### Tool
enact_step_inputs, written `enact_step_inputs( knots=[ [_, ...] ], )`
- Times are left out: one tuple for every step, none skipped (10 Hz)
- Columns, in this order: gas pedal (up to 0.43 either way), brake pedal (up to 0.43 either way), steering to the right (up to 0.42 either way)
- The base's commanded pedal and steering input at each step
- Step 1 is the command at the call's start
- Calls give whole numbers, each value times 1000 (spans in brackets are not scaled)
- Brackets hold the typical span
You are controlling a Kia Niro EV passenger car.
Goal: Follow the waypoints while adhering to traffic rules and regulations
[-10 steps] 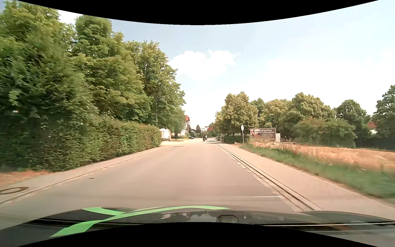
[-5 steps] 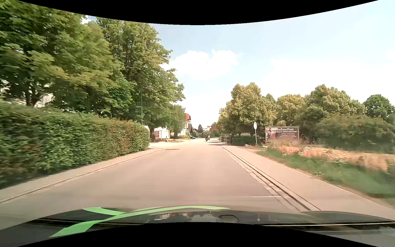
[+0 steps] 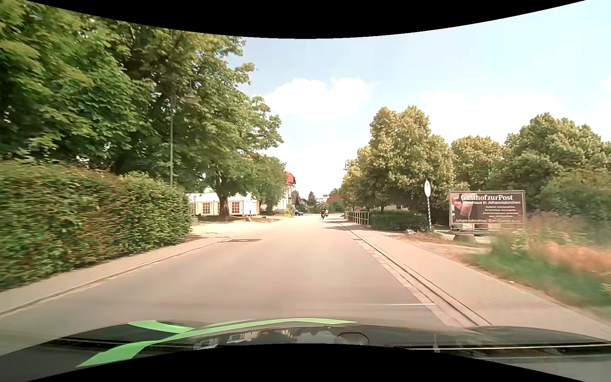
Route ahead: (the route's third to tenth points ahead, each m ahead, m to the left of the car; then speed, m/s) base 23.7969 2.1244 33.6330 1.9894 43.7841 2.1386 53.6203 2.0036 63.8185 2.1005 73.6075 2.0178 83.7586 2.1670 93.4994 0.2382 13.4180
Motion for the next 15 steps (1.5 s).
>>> enact_step_inputs(
  knots=[
    [118, 0, -8],
    [118, 0, -8],
    [118, 0, -8],
    [118, 0, -7],
    [118, 0, -7],
    [118, 0, -6],
    [130, 0, -5],
    [130, 0, -4],
    [138, 0, -4],
    [150, 0, -4],
    [150, 0, -3],
    [150, 0, -4],
    [150, 0, -3],
    [157, 0, -3],
    [157, 0, -4]
  ],
)
